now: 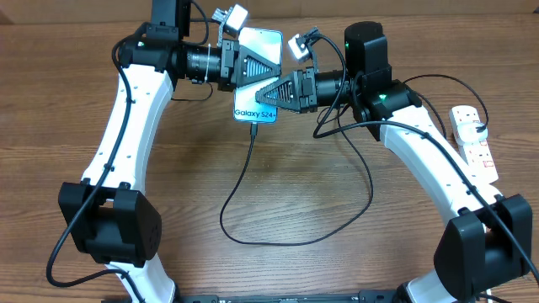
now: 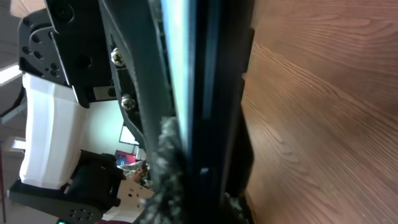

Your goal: Plug charger to phone and switch on socket

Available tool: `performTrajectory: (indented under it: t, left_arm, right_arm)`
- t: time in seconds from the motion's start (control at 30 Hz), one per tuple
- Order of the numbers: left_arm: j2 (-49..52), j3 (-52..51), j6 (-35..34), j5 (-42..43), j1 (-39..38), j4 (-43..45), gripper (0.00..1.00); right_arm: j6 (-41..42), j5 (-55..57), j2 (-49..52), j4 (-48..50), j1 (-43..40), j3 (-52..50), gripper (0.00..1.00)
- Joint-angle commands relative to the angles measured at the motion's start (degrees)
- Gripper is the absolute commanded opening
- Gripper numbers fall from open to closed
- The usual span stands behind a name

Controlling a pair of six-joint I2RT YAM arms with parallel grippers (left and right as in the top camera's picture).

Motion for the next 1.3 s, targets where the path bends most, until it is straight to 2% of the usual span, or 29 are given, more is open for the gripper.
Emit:
performTrajectory:
  t: [0.0, 0.2, 0.53, 0.6, 0.7, 0.83, 1.07, 1.13, 1.27]
  left_arm:
    - [-0.9, 0.44, -0.04, -0.63, 0.26, 0.02, 0.04]
    - [-0.9, 0.44, -0.9, -0.68, 0.26, 0.04, 0.07]
    - [-0.9, 0.44, -0.87, -0.87, 0.26, 0.04, 0.37]
    - [-0.9, 0.44, -0.87, -1.14, 0.26, 0.04, 0.48]
    - [-0.9, 0.44, -0.9, -2.56, 0.26, 0.0, 0.53]
    - [-0.9, 0.44, -0.87, -2.6, 0.28, 0.02, 0.54]
    - [-0.9, 0.44, -0.85, -2.82, 1.09, 0.0, 0.53]
    - [-0.9, 0.44, -0.85, -4.11, 1.51, -0.04, 0.49]
    - [-0.9, 0.44, -0.85, -7.82, 1.84, -0.83, 0.5]
  right_arm:
    - [-1.07, 1.51, -0.48, 0.7, 0.39, 1.14, 0.04]
    - [-1.88, 2.34, -0.48, 0.68, 0.39, 1.14, 0.04]
    - [-2.36, 2.99, -0.48, 0.66, 0.37, 1.14, 0.04]
    - [-2.36, 3.15, -0.48, 0.66, 0.37, 1.14, 0.04]
    - [-2.36, 3.48, -0.48, 0.42, 0.37, 1.14, 0.04]
    - [-2.67, 3.91, -0.48, -0.98, 0.37, 1.14, 0.04]
    - [-8.0, 6.27, -0.48, -7.96, 0.37, 1.14, 0.04]
    - [-9.44, 6.27, -0.48, -9.18, 0.37, 1.14, 0.04]
    - [-11.65, 6.49, -0.48, -10.54, 0.37, 1.14, 0.04]
